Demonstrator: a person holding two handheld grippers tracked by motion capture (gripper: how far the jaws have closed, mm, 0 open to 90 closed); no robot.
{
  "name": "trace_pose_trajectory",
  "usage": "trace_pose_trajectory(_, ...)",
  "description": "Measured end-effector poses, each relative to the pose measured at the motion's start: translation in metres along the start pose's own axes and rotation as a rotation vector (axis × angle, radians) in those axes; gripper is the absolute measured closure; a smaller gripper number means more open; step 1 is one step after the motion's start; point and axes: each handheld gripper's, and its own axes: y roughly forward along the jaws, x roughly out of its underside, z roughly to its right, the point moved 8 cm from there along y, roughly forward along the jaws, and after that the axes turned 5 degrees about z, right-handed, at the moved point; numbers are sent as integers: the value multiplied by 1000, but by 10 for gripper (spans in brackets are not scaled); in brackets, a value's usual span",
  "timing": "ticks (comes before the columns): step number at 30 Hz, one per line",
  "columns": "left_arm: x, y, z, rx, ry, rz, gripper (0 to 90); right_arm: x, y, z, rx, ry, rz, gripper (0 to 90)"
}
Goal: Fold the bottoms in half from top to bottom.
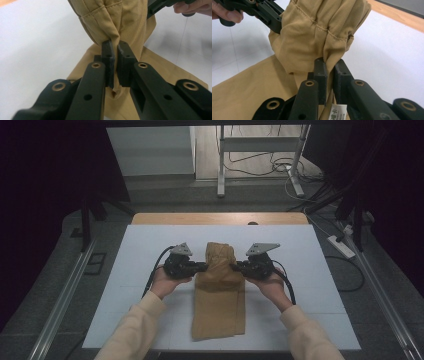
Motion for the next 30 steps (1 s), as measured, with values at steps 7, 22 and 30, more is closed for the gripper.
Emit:
trace_pose_trajectory(7,7,0,4,6,-4,-5,845,8,1,-5,-9,4,-7,822)
trace_pose_trajectory(22,20,-1,13,20,-3,-11,844,19,-1,-16,-25,-10,-19,822)
trace_pose_trajectory(30,27,-1,17,25,-7,-14,838,27,-2,-20,-41,-3,-16,821)
